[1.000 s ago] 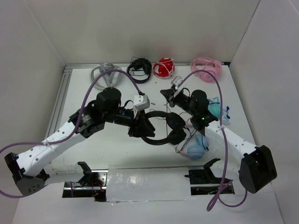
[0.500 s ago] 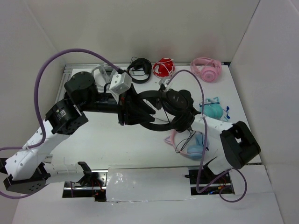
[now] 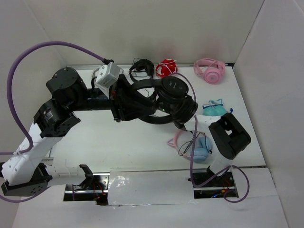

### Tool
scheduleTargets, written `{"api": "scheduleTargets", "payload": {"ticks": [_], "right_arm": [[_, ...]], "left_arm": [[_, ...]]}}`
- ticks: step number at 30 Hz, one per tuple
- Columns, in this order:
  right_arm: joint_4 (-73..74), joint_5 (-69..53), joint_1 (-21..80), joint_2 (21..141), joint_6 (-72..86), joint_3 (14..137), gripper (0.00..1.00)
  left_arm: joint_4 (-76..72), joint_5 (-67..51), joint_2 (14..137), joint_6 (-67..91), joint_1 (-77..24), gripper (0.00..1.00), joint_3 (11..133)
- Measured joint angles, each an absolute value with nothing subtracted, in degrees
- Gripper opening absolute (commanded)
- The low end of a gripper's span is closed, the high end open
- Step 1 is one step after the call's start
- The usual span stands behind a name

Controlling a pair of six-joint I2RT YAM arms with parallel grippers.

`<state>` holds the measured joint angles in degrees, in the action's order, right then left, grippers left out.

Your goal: Wrap the headphones

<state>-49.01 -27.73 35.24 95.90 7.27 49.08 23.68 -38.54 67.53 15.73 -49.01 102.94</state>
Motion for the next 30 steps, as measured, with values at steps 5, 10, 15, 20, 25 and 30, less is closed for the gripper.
{"api": "scheduleTargets", "payload": {"ticks": [5,10,15,20,25,30], "right_arm": [[-54.5,-27.2,35.9,95.7,10.6,39.9,0.00],[-54.5,-21.0,38.7,91.9,13.8,31.1,0.00],[-49.3,-8.4,39.0,81.0,18.2,25.6,0.00],[-41.9,5.1,38.8,74.5,20.7,24.6,0.00],[-34.6,12.1,38.3,70.9,22.0,23.6,0.00],[-27.6,17.9,38.0,65.6,22.7,23.5,0.00]], "left_arm": [[24.0,-31.8,67.2,16.8,-49.0,0.00,102.9],[26.9,-24.0,68.2,16.7,-49.0,0.00,103.3],[28.3,-15.8,68.2,16.6,-47.8,0.00,103.4],[29.7,-17.6,67.2,18.9,-37.5,0.00,101.4],[30.4,-26.5,70.6,22.6,-22.5,0.00,100.8],[28.2,-35.0,75.6,26.3,-10.9,0.00,95.1]]}}
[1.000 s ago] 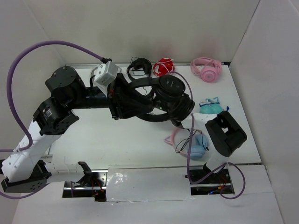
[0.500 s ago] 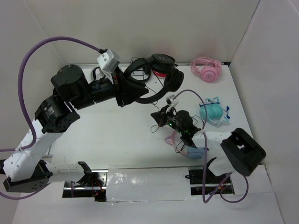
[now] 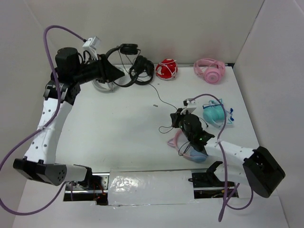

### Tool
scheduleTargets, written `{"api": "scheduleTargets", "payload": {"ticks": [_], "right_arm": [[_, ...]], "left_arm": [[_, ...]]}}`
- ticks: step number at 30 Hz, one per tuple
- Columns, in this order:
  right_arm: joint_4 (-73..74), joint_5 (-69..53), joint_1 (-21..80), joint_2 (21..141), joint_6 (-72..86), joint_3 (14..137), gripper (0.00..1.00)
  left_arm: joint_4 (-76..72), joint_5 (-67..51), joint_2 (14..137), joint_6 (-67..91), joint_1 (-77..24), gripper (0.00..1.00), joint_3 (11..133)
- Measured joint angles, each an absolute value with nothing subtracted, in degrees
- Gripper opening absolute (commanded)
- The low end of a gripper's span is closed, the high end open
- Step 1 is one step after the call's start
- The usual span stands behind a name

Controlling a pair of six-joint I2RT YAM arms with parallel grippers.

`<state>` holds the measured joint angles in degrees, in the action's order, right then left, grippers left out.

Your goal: Wrap the headphones

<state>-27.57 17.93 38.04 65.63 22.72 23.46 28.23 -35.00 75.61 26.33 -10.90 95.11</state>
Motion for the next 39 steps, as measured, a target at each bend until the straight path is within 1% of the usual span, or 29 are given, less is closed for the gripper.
{"api": "scheduleTargets", "payload": {"ticks": [5,9,14,18,23,27,30,37,39], "right_arm": [[-21.7,23.0,38.4,57.8,22.9,22.7,0.00],[-18.6,29.3,39.5,52.7,22.4,22.8,0.00],[-13.6,36.2,42.3,52.5,19.5,23.8,0.00],[-12.4,38.5,48.8,53.2,13.6,26.4,0.00],[-14.2,39.9,56.4,56.2,2.2,34.0,0.00],[-16.3,39.2,57.0,56.2,-7.7,41.0,0.00],[-16.4,36.1,57.0,55.5,-14.0,45.9,0.00],[-13.4,28.4,56.6,57.2,-24.6,53.8,0.00],[-11.7,24.3,55.8,58.1,-26.8,55.9,0.00]], "left_arm": [[28.1,-35.6,79.9,29.1,-2.9,0.00,90.6],[27.0,-38.3,81.2,30.3,1.1,0.00,86.8],[25.7,-41.3,81.3,31.1,2.8,0.00,81.6],[25.4,-37.6,81.8,31.8,0.7,0.00,79.7],[25.1,-31.0,83.6,31.8,-5.8,0.00,74.2],[26.8,-25.8,85.4,32.0,-9.8,0.00,67.6],[27.8,-25.6,85.6,32.1,-11.4,0.00,63.6],[25.5,-27.2,85.6,31.7,-16.7,0.00,62.7],[24.8,-28.0,86.0,31.3,-18.9,0.00,62.8]]}}
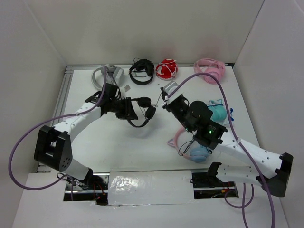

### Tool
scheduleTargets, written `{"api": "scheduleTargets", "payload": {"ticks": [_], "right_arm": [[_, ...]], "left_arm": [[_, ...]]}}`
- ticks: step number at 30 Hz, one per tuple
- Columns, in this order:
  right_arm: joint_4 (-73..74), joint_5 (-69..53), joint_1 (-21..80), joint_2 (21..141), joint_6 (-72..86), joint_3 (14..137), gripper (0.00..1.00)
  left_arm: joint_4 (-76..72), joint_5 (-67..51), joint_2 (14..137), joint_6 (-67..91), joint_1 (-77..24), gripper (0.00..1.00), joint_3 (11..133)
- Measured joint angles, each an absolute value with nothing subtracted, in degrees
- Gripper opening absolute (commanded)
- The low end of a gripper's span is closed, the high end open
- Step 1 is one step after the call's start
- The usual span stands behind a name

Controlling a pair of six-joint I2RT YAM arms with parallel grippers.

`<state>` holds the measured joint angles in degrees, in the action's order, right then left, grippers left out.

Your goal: Wrap the headphones

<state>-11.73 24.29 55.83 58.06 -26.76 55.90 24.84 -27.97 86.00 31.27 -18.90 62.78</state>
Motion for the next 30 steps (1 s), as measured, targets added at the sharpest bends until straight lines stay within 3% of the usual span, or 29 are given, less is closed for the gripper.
{"api": "scheduleTargets", "payload": {"ticks": [8,18,30], "right_arm": [[-5.8,8.2,52.3,61.9,-33.8,59.6,0.00],[-5.7,4.1,42.9,67.3,-35.6,60.8,0.00],[-8.6,-6.4,28.5,66.3,-26.3,52.8,0.00]], "left_arm": [[23.8,-29.7,89.1,27.3,-28.0,0.00,63.2],[21.6,-30.6,79.8,19.4,-43.9,0.00,58.6],[21.1,-30.4,72.1,18.0,-48.2,0.00,56.0]]}}
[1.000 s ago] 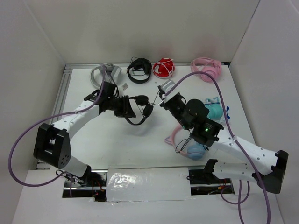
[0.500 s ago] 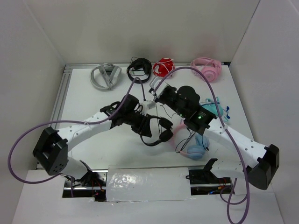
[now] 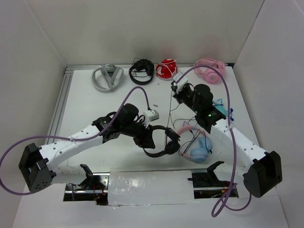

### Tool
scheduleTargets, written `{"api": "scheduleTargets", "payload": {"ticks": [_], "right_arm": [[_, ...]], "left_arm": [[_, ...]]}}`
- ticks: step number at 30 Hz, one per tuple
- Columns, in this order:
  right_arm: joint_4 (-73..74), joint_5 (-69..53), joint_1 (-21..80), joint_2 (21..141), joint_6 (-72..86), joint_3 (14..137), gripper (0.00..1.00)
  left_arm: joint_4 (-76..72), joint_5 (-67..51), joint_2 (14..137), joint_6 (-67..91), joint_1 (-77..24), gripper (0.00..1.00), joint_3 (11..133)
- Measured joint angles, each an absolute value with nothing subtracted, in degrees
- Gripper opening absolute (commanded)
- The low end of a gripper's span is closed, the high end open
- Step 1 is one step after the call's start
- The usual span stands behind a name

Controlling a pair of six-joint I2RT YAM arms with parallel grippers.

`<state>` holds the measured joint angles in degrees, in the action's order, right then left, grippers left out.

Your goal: Wrap the headphones

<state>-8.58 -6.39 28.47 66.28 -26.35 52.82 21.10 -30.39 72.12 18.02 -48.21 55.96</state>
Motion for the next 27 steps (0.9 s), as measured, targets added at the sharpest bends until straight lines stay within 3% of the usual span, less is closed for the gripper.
{"api": "scheduleTargets", "payload": {"ticks": [7,18,27], "right_arm": [[-13.8,-14.6,26.7,66.8,-19.5,48.9,0.00],[-25.9,-29.7,27.2,73.9,-8.7,46.3,0.04],[-30.4,-36.6,33.4,83.2,-5.3,46.3,0.10]], "left_arm": [[21.4,-33.7,67.1,16.3,-49.1,0.00,57.6],[23.8,-38.5,66.0,15.3,-48.6,0.00,74.1],[29.9,-36.9,71.9,15.0,-49.2,0.00,99.3]]}}
